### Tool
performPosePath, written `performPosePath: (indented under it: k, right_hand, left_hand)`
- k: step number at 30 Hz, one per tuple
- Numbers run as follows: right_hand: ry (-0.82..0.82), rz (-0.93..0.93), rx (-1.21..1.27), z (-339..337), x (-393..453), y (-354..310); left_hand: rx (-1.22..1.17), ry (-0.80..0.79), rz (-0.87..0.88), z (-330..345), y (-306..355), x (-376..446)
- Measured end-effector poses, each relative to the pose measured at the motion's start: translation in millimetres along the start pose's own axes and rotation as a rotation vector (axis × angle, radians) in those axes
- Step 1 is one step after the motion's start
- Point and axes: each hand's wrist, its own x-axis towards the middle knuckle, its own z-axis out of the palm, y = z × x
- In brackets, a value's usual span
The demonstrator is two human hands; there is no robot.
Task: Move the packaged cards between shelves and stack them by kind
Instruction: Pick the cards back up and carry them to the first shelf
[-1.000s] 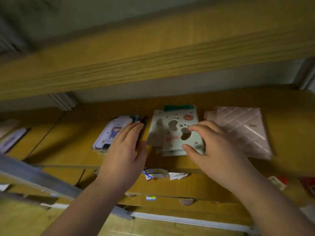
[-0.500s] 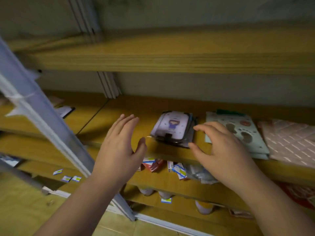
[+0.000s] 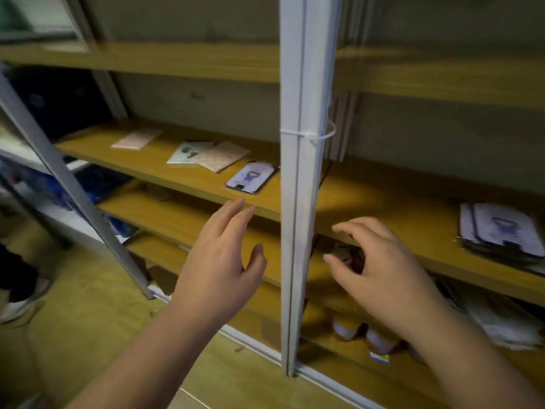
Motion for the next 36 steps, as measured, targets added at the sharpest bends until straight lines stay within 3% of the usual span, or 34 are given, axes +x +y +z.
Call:
performPosePath:
  k: [14, 29, 36]
  right_hand:
    - [-0.066, -0.115, 0.015, 108, 113, -106]
    - [-0.090, -0.137, 0.099, 190, 241, -158]
    - [-0.088, -0.086, 0.070, 221, 284, -175]
  left_hand:
    - [0.041, 0.023, -0.161, -43, -137, 35]
    - [0.034, 0.057, -0.171, -61, -248, 127]
    - [0.023, -0.044, -0.139, -53, -326, 169]
